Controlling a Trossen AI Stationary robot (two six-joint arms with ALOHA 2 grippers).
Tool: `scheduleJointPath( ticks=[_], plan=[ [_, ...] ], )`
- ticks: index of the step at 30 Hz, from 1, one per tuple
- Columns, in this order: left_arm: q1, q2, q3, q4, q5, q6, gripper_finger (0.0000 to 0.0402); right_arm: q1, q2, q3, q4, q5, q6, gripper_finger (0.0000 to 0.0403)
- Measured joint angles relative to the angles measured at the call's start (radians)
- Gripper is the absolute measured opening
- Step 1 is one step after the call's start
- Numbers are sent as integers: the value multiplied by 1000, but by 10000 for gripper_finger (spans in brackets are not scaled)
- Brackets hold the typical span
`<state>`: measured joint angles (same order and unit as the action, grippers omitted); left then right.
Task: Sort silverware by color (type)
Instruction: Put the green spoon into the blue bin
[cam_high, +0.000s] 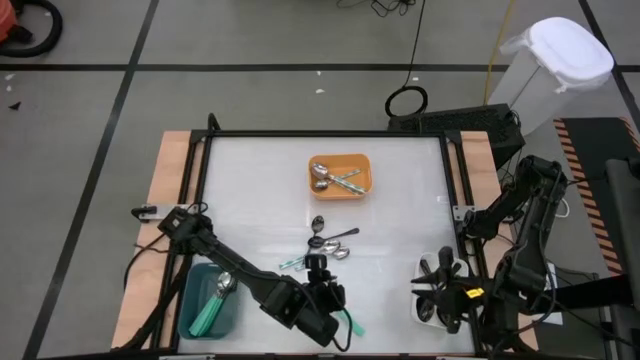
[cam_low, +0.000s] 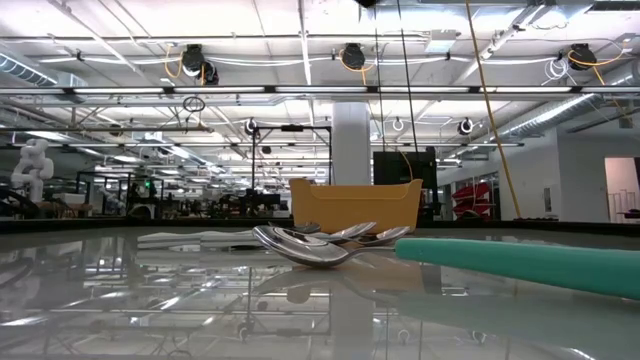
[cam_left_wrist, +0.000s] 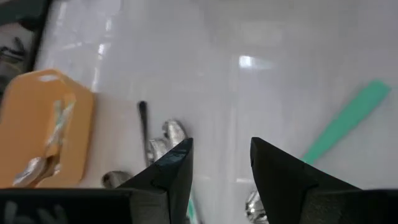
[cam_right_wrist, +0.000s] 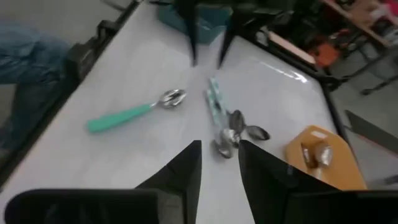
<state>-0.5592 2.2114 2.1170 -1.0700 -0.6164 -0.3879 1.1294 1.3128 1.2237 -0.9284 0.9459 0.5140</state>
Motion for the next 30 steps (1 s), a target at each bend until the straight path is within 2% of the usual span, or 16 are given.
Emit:
scheduleJointPath(
  ticks=[3, 9, 12, 20, 30],
  plan=[
    [3, 23, -1, 2, 43, 41, 161, 0, 0, -18, 1, 48, -11, 100],
    [17, 97, 0, 105, 270, 160, 161, -10, 0, -64, 3, 45, -3, 100],
    [16, 137, -1, 116, 334, 192, 161, -10, 0, -76, 5, 45, -3, 100],
    [10, 159, -1, 138, 358, 283, 161, -11, 0, -78, 5, 45, -5, 100],
    [25, 174, 0, 137, 358, 304, 161, -11, 0, -78, 20, 45, -3, 100]
  ],
)
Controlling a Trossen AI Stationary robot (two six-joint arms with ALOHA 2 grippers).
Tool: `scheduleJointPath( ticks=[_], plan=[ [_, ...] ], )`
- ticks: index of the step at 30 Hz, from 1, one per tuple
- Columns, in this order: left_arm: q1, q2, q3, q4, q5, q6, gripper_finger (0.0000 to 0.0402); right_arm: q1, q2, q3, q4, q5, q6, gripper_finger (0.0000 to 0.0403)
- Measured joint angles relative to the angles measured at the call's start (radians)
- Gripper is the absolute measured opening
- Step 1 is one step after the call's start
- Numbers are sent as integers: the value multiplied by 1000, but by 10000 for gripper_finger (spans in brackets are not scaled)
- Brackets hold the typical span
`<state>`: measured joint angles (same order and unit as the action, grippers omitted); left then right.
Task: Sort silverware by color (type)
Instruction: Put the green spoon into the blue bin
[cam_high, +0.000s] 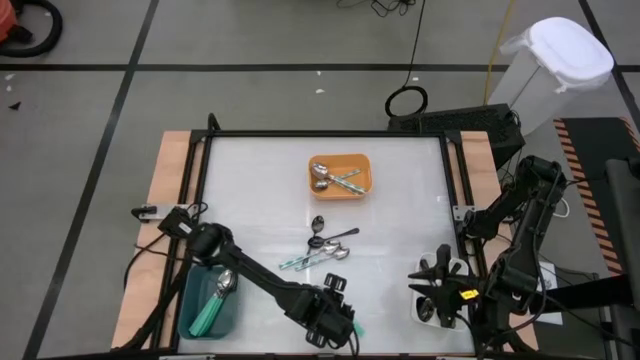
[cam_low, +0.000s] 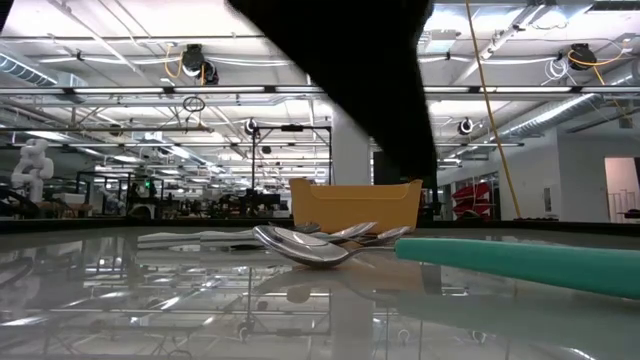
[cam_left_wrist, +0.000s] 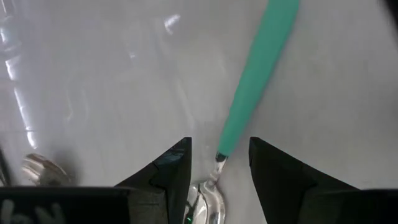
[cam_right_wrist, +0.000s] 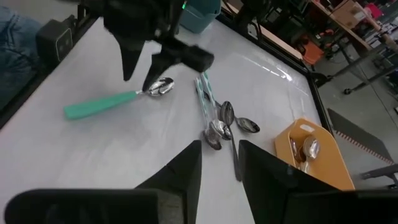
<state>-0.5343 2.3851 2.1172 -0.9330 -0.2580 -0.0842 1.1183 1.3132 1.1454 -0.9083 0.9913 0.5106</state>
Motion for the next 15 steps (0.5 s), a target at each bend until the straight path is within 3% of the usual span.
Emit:
scheduleJointPath(
  ticks=[15],
  plan=[
    [26, 62, -1, -2, 45, 79, 159, 0, 0, 0, 19, 0, -22, 100]
  ],
)
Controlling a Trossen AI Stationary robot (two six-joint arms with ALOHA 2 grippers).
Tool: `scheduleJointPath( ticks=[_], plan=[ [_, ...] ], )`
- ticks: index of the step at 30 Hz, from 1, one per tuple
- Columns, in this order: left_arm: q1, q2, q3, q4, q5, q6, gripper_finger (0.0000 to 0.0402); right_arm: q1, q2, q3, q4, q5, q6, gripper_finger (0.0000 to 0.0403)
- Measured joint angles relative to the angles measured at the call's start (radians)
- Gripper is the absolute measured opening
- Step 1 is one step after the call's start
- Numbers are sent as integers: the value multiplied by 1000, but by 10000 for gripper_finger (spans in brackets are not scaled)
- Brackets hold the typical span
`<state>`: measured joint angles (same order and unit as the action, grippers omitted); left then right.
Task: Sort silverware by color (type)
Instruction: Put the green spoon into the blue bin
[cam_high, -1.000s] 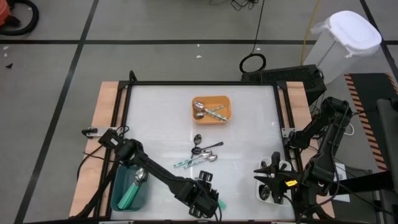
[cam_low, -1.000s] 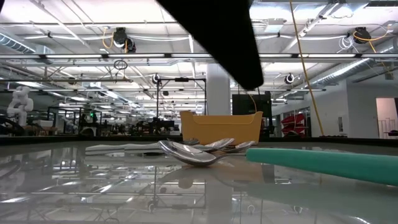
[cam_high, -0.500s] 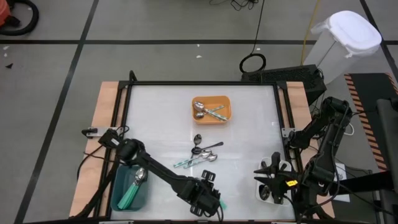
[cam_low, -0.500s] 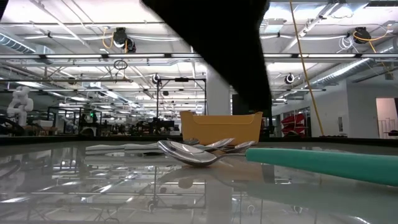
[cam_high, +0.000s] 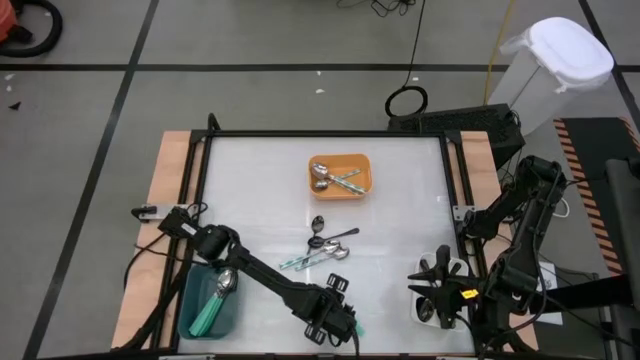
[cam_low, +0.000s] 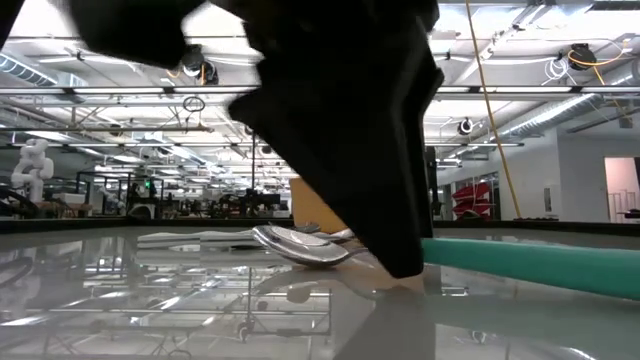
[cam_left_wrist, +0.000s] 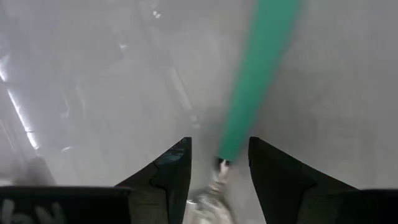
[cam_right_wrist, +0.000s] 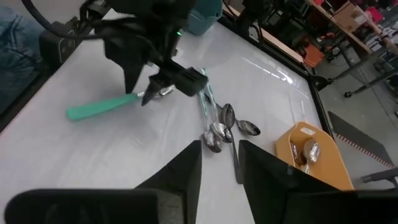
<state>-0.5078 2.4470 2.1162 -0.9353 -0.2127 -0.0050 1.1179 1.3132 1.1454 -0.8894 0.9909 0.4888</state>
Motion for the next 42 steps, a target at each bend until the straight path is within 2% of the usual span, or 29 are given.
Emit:
scheduleJointPath(
  ticks=[14, 28, 35, 42],
  plan=[
    [29, 14, 1, 14, 57, -5, 57, 0, 0, 0, 3, 0, -3, 100],
    [45, 49, 5, 20, 57, -1, 48, 0, 0, 0, 11, 1, -12, 100],
    [41, 48, 7, 14, 47, 16, 21, 0, 0, 0, 10, 1, -14, 100],
    [40, 59, 93, -79, 47, -19, 21, 0, 0, 0, 10, 0, -12, 100]
  ],
)
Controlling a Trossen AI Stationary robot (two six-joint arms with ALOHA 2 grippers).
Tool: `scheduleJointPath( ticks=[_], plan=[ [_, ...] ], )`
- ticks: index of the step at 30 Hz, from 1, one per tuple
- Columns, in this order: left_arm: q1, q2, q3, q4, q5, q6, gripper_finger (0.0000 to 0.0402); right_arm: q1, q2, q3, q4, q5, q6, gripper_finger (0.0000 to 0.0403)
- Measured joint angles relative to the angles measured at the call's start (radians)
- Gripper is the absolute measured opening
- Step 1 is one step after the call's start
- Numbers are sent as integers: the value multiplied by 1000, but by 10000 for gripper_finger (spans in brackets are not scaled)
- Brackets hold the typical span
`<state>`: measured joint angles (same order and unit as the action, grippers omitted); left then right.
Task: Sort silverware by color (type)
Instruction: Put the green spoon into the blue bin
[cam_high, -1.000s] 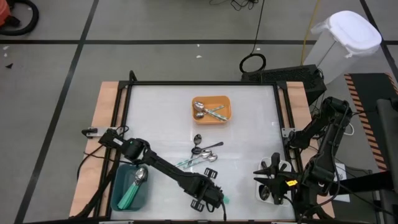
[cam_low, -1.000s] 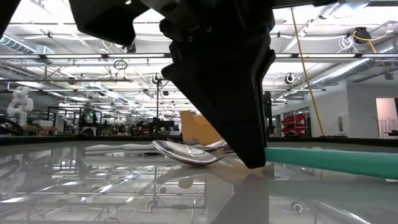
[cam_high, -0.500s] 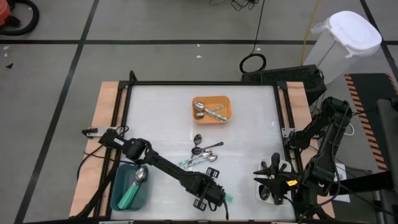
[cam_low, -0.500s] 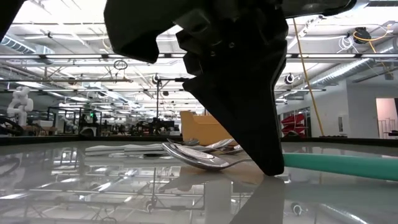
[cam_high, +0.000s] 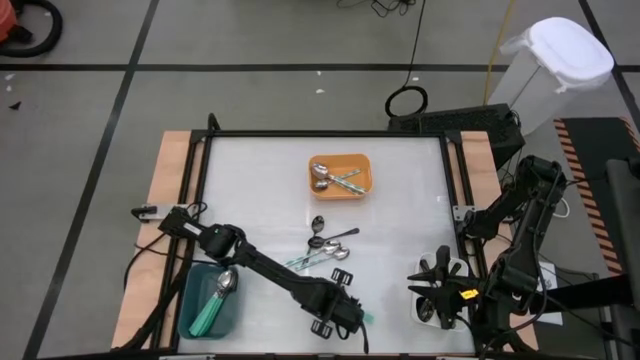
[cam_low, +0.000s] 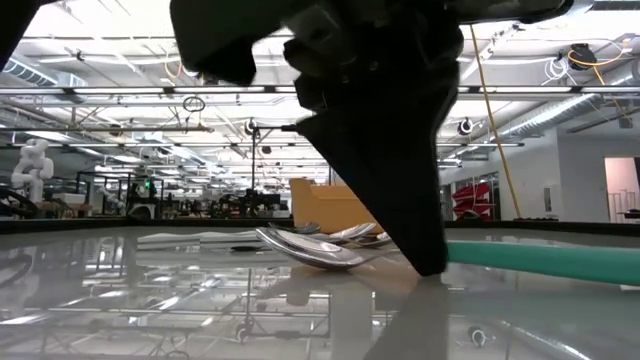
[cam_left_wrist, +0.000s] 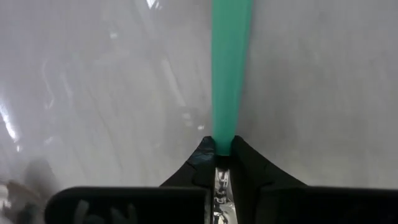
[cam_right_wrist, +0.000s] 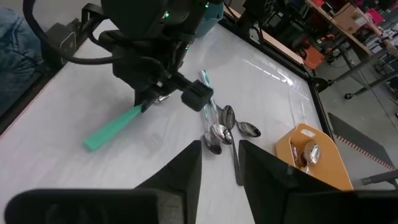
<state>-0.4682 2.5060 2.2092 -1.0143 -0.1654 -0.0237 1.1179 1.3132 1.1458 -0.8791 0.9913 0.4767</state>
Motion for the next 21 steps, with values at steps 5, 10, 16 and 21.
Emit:
scheduleJointPath(
  ticks=[5, 10, 16, 21],
  plan=[
    [-28, 4, 94, -94, -15, -16, 21, 0, 0, 0, 0, 0, 0, 100],
    [-72, 0, 143, -245, -74, -15, 20, 0, 0, 0, 0, 0, 1, 100],
    [-134, -21, 146, -418, -90, 7, 20, 0, 0, 0, 9, 0, 1, 100],
    [-174, -36, 145, -527, -88, 8, 20, 0, 0, 0, 11, 0, 1, 100]
  ],
)
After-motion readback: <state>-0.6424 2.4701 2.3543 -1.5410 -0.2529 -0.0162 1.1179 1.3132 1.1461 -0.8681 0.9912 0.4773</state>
